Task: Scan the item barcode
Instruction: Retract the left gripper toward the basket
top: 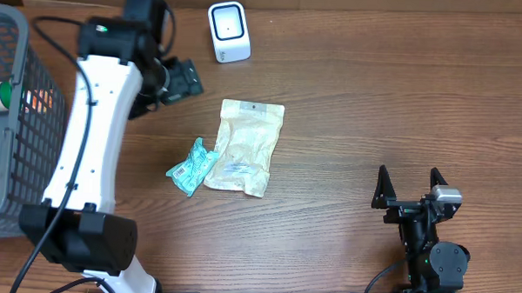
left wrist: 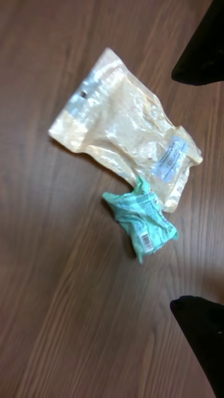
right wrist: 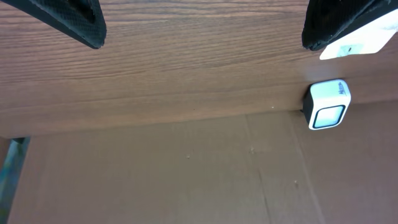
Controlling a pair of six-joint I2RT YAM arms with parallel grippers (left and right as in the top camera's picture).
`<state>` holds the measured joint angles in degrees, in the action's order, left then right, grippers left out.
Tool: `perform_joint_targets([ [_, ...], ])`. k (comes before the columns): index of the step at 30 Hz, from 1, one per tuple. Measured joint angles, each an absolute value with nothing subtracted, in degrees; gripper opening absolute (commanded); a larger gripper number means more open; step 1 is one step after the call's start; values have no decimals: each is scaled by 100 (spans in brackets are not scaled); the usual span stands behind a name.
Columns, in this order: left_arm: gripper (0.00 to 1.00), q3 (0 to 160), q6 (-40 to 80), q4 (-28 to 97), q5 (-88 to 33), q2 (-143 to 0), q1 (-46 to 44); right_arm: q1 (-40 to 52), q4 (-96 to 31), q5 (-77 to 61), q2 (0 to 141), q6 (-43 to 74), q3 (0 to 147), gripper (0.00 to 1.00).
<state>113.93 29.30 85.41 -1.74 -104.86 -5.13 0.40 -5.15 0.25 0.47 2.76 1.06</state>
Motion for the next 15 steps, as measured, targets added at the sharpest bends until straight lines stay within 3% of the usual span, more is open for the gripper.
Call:
perform_joint_targets([
  [6,97,12401,2646,9118,-51,-10274,222,40,-517,25,47,279,106,100],
  [15,98,12580,2366,9502,427,-9695,1664,40,-515,23,47,276,106,100],
])
